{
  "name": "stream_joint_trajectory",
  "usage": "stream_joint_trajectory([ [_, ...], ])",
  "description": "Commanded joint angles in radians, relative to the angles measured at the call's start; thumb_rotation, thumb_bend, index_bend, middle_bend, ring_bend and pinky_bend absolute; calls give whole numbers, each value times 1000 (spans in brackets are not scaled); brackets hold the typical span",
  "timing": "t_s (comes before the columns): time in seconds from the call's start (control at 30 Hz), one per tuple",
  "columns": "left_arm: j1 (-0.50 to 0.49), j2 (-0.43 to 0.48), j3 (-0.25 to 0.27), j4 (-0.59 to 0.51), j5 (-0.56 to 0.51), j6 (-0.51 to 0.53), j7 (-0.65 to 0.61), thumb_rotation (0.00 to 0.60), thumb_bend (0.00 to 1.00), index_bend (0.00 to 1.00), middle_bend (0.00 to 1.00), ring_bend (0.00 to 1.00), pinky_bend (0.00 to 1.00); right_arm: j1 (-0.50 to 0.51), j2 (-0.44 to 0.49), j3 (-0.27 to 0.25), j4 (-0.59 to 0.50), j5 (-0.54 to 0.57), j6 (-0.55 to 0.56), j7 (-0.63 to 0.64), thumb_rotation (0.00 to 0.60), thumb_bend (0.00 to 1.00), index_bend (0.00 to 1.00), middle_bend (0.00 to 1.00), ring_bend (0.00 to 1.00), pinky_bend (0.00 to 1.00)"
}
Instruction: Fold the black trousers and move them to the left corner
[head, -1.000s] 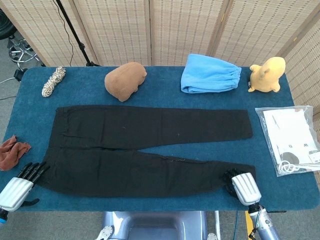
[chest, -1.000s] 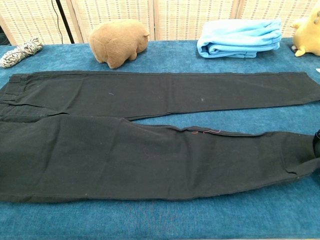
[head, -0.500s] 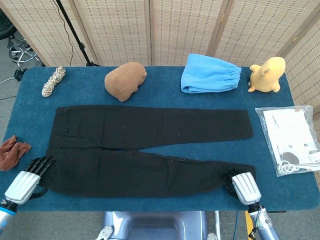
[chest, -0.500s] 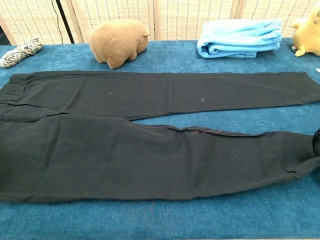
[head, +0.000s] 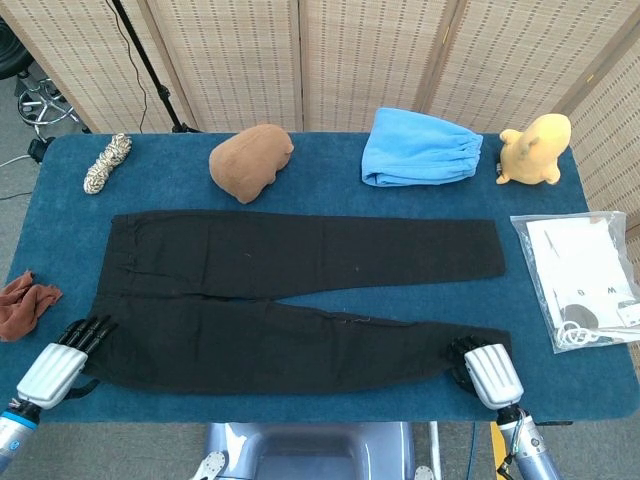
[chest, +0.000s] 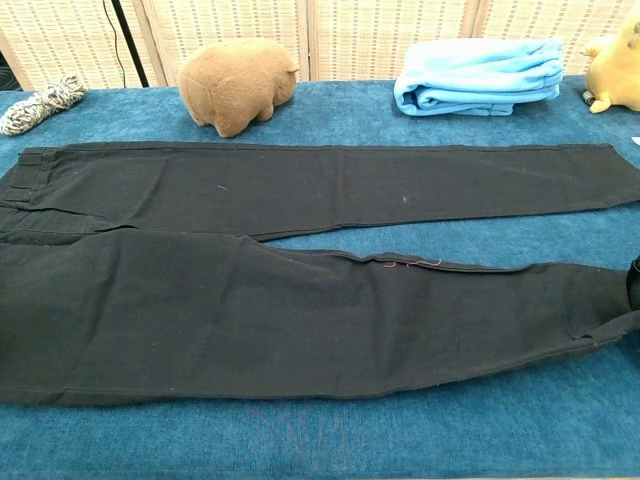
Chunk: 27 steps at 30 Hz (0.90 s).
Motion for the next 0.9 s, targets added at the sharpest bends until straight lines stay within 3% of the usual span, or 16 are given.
stream_joint_trajectory([
  [0.03, -10, -8, 0, 3, 2, -7, 15, 600, 251, 95, 64, 34, 107, 0, 0, 0, 0, 0, -1, 1, 600, 670, 591, 519, 474, 640],
  [0.2, -16, -22, -3, 13, 4, 7, 28, 600, 353, 253, 195, 138, 207, 0, 1, 1, -2, 2, -2, 0, 600, 671, 591, 519, 474, 640],
  [0.6, -5, -51, -17, 55, -9, 66, -2, 600, 428, 515, 408, 284, 326, 0, 3, -1, -11, 6, -8, 3, 600, 672, 591, 519, 474, 640],
  [0.9, -21, -59, -8, 60, -9, 44, -21, 600, 578, 568, 454, 324, 406, 0, 7, 1, -19, 11, -12, 4, 600, 672, 591, 519, 474, 640],
])
